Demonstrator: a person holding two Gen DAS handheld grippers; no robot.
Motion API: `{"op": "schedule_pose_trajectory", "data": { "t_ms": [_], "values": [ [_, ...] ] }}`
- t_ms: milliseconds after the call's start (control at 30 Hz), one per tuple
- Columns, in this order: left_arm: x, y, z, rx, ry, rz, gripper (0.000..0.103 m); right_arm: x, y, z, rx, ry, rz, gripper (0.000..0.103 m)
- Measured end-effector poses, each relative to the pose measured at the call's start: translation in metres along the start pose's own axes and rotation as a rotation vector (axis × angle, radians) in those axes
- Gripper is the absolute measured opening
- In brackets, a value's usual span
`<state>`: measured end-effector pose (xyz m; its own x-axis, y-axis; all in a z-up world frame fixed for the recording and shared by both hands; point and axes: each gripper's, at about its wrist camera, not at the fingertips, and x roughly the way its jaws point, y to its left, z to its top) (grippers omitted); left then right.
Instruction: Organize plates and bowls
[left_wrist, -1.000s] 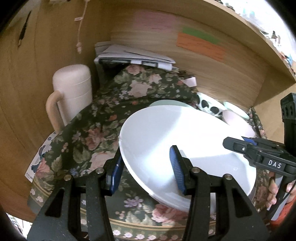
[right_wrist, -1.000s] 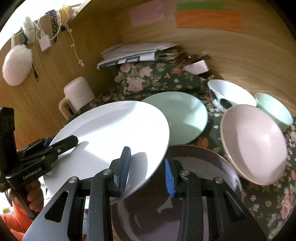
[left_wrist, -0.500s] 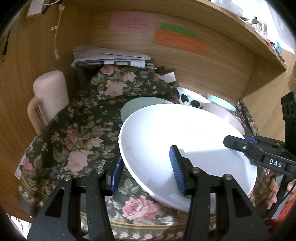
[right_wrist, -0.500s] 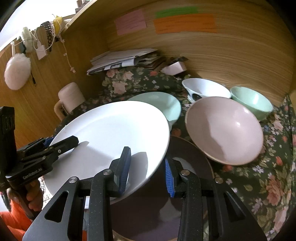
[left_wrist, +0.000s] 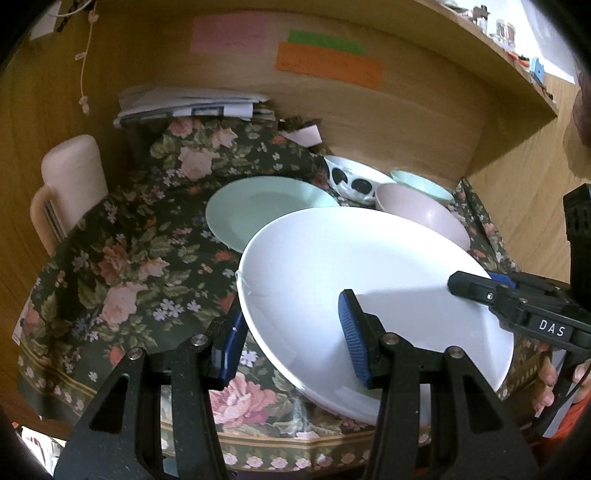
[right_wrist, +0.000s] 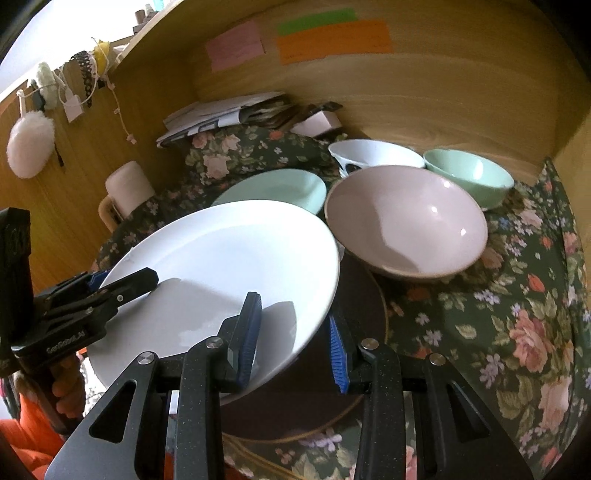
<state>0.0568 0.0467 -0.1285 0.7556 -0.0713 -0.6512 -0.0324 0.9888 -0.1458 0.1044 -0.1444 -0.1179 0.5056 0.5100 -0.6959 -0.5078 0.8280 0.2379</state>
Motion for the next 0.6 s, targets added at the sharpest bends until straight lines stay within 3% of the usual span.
{"op": "schedule_pose_trajectory", "data": {
  "t_ms": [600],
  "values": [
    [0.027, -0.004, -0.014, 0.003, 0.082, -0.012, 0.049, 0.017, -0.013, -0.018, 0.043, 0.069, -0.005, 0.031]
  ]
}}
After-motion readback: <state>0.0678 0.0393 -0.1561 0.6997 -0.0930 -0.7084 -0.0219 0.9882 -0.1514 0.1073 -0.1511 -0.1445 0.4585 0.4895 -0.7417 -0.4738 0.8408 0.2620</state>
